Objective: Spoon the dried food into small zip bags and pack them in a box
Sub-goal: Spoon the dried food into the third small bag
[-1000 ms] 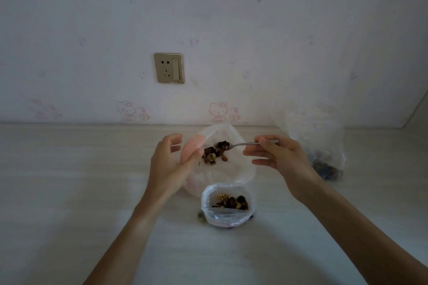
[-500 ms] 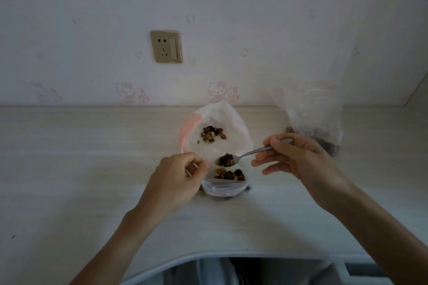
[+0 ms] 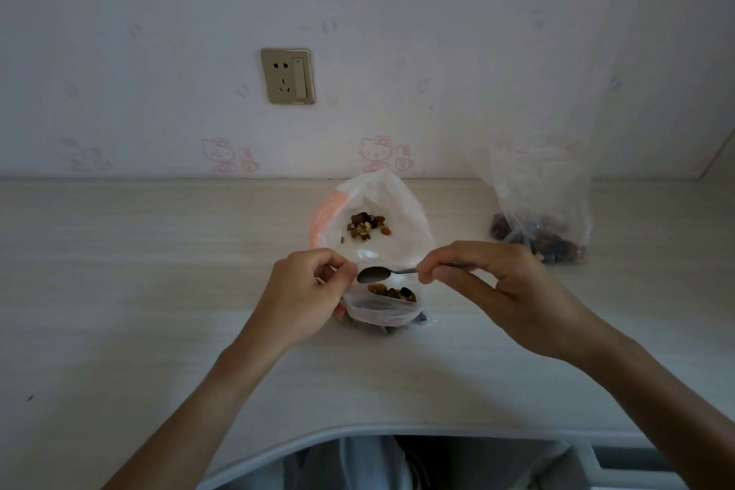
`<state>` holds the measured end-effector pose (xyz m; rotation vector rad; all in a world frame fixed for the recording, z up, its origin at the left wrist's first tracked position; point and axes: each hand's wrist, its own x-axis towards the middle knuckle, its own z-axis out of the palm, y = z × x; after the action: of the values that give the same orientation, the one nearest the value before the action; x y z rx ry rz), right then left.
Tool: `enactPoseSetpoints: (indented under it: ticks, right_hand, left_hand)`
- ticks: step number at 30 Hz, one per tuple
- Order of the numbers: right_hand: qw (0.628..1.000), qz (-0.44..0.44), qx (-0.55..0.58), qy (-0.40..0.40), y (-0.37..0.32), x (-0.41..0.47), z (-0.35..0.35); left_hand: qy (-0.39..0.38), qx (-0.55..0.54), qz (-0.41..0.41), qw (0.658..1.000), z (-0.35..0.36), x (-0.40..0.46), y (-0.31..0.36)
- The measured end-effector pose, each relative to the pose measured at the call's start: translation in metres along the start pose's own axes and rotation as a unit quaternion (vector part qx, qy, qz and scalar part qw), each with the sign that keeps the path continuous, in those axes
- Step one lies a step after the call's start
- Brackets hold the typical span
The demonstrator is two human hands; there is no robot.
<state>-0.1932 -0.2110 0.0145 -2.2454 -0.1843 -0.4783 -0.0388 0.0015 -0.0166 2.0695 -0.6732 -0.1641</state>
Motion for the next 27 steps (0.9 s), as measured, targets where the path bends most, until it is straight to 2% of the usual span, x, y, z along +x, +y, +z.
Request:
enactPoseSetpoints:
  ticks: [3, 6, 8, 10, 12, 14, 16, 19, 21, 23, 27]
  right_hand:
    - [0.998, 0.018, 0.062, 0.023, 0.009, 0.005, 0.000]
    - [0.973, 0.069, 0.208, 0.077, 0.019, 0.014, 0.000]
    - [0.948, 0.114, 0.273, 0.118, 0.026, 0.022, 0.000]
    - [0.926, 0.163, 0.304, 0.154, 0.033, 0.033, 0.003]
    - [0.908, 0.204, 0.322, 0.175, 0.039, 0.045, 0.008]
    - [0.891, 0.236, 0.341, 0.183, 0.044, 0.058, 0.014]
    - [0.879, 0.258, 0.354, 0.187, 0.046, 0.069, 0.021]
    - [0.868, 0.272, 0.375, 0.176, 0.047, 0.084, 0.033]
    - [0.864, 0.279, 0.386, 0.163, 0.048, 0.091, 0.042]
    - [0.863, 0.287, 0.385, 0.156, 0.049, 0.096, 0.049]
    - [0.856, 0.307, 0.380, 0.170, 0.054, 0.102, 0.060]
  left_hand:
    - [-0.002, -0.006, 0.010, 1.000, -0.002, -0.001, -0.002]
    - [0.003, -0.024, 0.019, 1.000, -0.010, 0.003, -0.004]
    - [0.058, -0.001, 0.031, 0.998, -0.015, 0.011, -0.007]
    - [0.146, 0.045, 0.048, 0.987, -0.018, 0.024, -0.008]
    - [0.202, 0.091, 0.048, 0.974, -0.021, 0.037, -0.009]
    - [0.179, 0.153, 0.001, 0.972, -0.021, 0.052, -0.014]
    - [0.102, 0.204, -0.060, 0.972, -0.019, 0.066, -0.018]
    - [0.021, 0.150, -0.108, 0.982, -0.012, 0.079, -0.022]
    - [0.024, 0.110, -0.098, 0.989, -0.006, 0.082, -0.025]
    - [0.059, 0.086, -0.064, 0.993, 0.000, 0.081, -0.028]
    - [0.093, -0.011, -0.038, 0.995, 0.005, 0.081, -0.028]
